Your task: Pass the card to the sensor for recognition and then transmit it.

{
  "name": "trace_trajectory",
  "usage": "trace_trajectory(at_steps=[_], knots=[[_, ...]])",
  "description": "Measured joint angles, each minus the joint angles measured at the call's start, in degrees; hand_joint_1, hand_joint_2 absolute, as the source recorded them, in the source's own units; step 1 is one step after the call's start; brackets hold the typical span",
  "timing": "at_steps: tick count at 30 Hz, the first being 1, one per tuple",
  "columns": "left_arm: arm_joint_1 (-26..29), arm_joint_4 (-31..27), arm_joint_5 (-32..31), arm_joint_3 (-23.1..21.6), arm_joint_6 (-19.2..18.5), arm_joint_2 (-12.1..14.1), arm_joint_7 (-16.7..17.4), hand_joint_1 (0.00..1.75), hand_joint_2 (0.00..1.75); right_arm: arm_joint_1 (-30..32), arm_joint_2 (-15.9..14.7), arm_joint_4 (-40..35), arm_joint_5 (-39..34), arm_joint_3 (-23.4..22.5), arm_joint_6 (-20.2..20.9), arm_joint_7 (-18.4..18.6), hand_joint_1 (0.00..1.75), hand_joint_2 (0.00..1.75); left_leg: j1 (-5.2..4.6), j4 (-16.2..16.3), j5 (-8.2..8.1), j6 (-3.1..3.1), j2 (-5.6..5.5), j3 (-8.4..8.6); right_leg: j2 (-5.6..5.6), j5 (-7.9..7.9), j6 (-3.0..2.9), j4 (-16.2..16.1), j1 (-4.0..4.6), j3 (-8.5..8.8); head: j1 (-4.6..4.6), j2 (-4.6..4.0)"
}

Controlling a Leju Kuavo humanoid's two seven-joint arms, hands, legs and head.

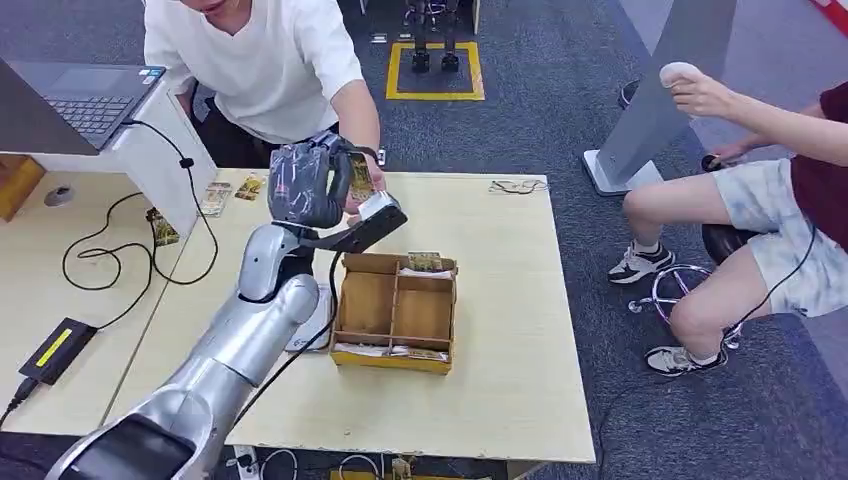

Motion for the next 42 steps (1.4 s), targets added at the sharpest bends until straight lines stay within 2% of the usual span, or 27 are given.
trace_trajectory(at_steps=[11,25,32,34,42], knots=[[-2.53,6.14,0.7,0.5,-0.2,-1.2,1.01,1.75,1.75,-0.01,0.0,0.02,-0.85,2.67,0.02,0.22,0.0,1.75,0.0,0.0,0.0,0.0,-0.02,-0.01,-0.02,0.0,0.0,0.0,0.0,0.0,0.0,0.0],[-2.65,7.57,0.79,0.52,-0.2,-1.35,1.03,1.75,1.75,0.01,0.0,0.04,-0.96,2.95,0.02,0.2,0.0,1.75,0.0,0.0,0.0,0.0,-0.01,-0.01,-0.01,0.0,0.0,0.01,0.0,0.0,0.0,0.0],[-2.64,8.72,3.6,1.14,-0.13,-2.16,0.77,1.75,1.75,0.22,0.02,0.11,-1.22,2.95,-0.26,0.13,0.0,1.75,0.0,0.0,0.0,0.0,-0.01,-0.02,-0.01,0.0,0.0,0.01,0.0,-0.01,0.0,0.0],[-2.57,9.05,4.37,1.51,-0.2,-2.34,0.15,0.0,1.75,0.26,0.0,0.11,-1.64,2.95,-0.35,0.13,0.0,1.75,0.0,0.0,0.0,0.0,-0.01,-0.02,-0.01,0.0,0.0,0.01,0.0,-0.01,0.0,0.0],[-1.46,9.53,5.05,1.62,0.26,-2.67,-0.72,0.0,1.75,0.48,0.0,0.28,-1.84,2.95,-0.39,0.81,0.0,1.75,0.0,0.0,0.0,0.0,-0.01,-0.03,-0.01,0.0,0.0,0.01,0.0,-0.01,0.0,0.0]])
